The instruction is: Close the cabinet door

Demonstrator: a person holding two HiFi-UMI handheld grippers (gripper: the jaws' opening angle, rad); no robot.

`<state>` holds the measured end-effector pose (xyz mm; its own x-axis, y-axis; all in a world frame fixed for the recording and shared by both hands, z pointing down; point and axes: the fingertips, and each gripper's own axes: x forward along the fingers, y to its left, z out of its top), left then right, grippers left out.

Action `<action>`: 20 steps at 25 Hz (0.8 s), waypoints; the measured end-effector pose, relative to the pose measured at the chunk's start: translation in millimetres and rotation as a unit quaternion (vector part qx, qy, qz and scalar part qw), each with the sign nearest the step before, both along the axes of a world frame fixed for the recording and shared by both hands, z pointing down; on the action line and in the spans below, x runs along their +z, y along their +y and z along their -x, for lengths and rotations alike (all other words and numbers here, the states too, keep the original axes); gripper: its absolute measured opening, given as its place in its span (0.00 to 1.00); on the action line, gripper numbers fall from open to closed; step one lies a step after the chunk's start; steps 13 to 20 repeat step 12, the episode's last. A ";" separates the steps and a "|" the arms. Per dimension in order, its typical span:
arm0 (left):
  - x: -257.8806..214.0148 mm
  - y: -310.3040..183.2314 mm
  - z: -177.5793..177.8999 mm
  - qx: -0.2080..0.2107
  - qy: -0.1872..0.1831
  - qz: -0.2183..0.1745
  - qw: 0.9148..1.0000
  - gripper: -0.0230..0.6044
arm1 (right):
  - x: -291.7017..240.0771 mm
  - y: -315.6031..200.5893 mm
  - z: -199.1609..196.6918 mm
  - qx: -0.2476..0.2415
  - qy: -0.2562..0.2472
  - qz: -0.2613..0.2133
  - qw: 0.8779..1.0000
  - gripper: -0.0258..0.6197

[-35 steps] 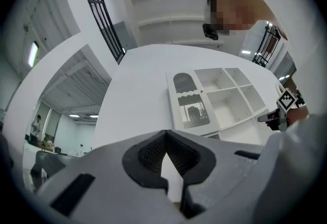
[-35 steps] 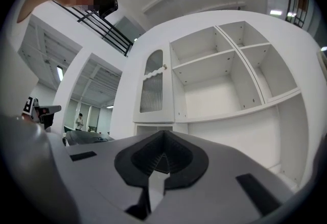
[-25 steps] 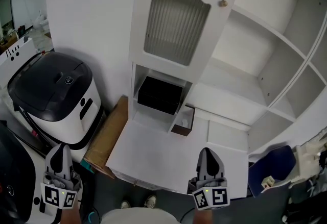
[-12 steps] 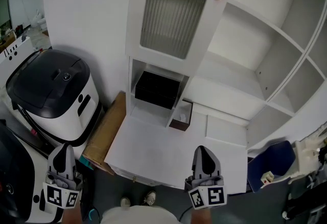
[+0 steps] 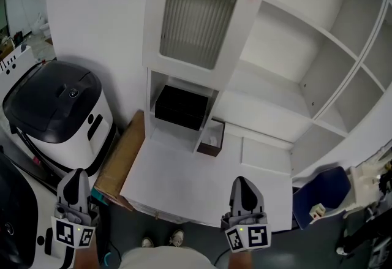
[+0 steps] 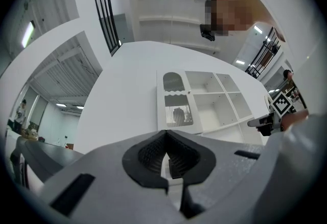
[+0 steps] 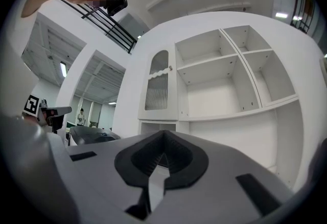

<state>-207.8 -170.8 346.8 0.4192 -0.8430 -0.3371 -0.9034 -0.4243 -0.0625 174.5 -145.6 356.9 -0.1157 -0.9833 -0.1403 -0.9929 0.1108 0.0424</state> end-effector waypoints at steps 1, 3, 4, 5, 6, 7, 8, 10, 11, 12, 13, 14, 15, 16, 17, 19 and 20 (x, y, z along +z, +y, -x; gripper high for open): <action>-0.6 0.0 -4.2 0.003 -0.003 -0.003 1.000 0.04 | -0.3 0.5 -1.2 0.001 0.000 0.000 1.000 0.04; -0.3 -0.2 -10.3 0.009 -0.003 -0.004 1.000 0.04 | -0.9 1.4 -3.6 0.003 0.001 -0.001 1.000 0.04; 0.4 -0.8 -11.4 0.011 0.001 -0.003 1.000 0.04 | -1.1 1.7 -4.5 0.004 0.001 -0.001 1.000 0.04; 0.9 -1.7 -11.7 0.012 0.005 -0.001 1.000 0.04 | -1.4 1.9 -5.4 0.004 0.002 -0.001 1.000 0.04; 1.0 -2.5 -11.9 0.012 0.009 0.000 1.000 0.04 | -1.6 2.2 -6.3 0.005 0.002 -0.001 1.000 0.04; 0.9 -2.9 -12.3 0.012 0.011 0.001 1.000 0.05 | -1.8 2.5 -7.2 0.005 0.002 -0.001 1.000 0.04; 0.7 -2.9 -13.2 0.013 0.012 0.001 1.000 0.05 | -2.0 3.0 -8.4 0.005 0.003 -0.001 1.000 0.04; 0.5 -2.1 -15.8 0.013 0.013 0.000 1.000 0.04 | -2.0 4.0 -10.9 0.006 0.003 -0.002 1.000 0.04; 0.4 -1.6 -17.4 0.014 0.013 0.000 1.000 0.04 | -2.1 4.5 -12.1 0.007 0.003 -0.002 1.000 0.04; 0.3 -1.1 -19.0 0.014 0.014 -0.001 1.000 0.04 | -2.1 5.0 -13.4 0.007 0.003 -0.002 1.000 0.04; 0.3 -1.1 -19.0 0.014 0.014 -0.001 1.000 0.04 | -2.1 5.0 -13.4 0.007 0.003 -0.002 1.000 0.04; 0.3 -1.1 -19.0 0.014 0.014 -0.001 1.000 0.04 | -2.1 5.0 -13.4 0.007 0.003 -0.002 1.000 0.04; 0.3 -1.1 -19.0 0.014 0.014 -0.001 1.000 0.04 | -2.1 5.0 -13.4 0.007 0.003 -0.002 1.000 0.04; 0.3 -1.1 -19.0 0.014 0.014 -0.001 1.000 0.04 | -2.1 5.0 -13.4 0.007 0.003 -0.002 1.000 0.04; 0.3 -1.1 -19.0 0.014 0.014 -0.001 1.000 0.04 | -2.1 5.0 -13.4 0.007 0.003 -0.002 1.000 0.04; 0.3 -1.1 -19.0 0.014 0.014 -0.001 1.000 0.04 | -2.1 5.0 -13.4 0.007 0.003 -0.002 1.000 0.04; 0.3 -1.1 -19.0 0.014 0.014 -0.001 1.000 0.04 | -2.1 5.0 -13.4 0.007 0.003 -0.002 1.000 0.04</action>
